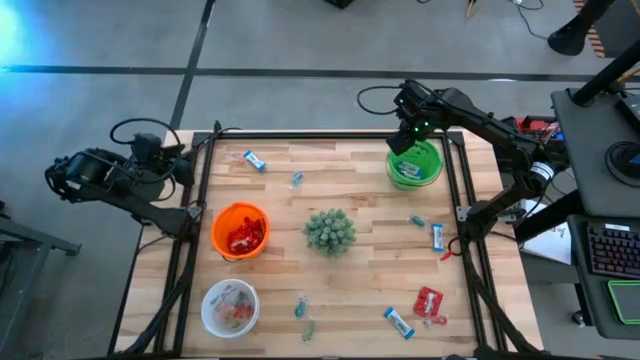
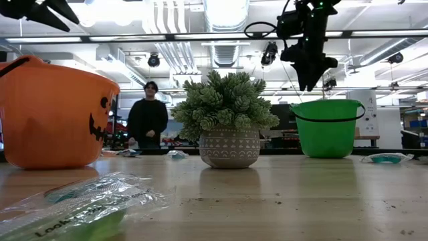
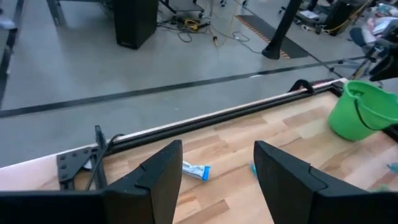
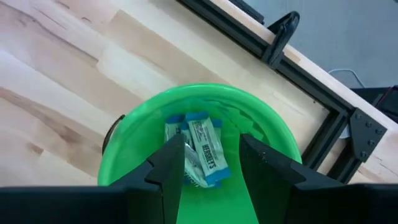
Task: Sort candy
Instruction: Put the white chocolate into the green bucket
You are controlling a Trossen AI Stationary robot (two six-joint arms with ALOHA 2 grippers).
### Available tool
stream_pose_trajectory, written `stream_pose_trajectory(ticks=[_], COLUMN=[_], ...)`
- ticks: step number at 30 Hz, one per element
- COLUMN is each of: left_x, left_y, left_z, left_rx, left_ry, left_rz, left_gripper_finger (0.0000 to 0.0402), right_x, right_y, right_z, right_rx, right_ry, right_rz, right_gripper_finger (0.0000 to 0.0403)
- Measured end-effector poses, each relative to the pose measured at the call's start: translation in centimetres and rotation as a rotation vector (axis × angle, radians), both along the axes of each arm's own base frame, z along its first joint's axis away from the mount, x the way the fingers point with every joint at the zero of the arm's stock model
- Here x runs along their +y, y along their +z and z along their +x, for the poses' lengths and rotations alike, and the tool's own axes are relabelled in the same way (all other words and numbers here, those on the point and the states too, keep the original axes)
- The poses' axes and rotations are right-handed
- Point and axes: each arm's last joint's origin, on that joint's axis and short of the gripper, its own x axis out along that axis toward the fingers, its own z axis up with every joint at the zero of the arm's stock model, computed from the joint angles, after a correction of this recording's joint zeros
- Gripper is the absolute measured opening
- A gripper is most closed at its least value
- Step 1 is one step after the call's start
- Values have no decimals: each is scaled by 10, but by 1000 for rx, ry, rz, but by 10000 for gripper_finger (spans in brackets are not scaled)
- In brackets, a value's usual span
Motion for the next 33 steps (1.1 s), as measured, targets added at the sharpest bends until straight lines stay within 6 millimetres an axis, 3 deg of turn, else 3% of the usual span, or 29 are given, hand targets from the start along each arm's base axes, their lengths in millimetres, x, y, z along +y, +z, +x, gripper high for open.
stream_pose_trajectory(ticks=[11,17,25,33], left_x=[1,-2,-5,-2], left_y=[1,4,12,37], left_z=[3,21,46,68], left_rx=[6,50,-19,-8], left_ry=[60,44,61,54], left_rz=[19,95,103,183], left_gripper_finger=[180,180,180,180], right_x=[-1,-1,-1,0], right_y=[1,1,1,0], right_z=[1,2,2,2], right_rx=[-21,-34,-34,-32], right_ry=[-20,-38,-39,-38], right_rz=[-8,2,2,5], right_gripper_finger=[145,145,143,137])
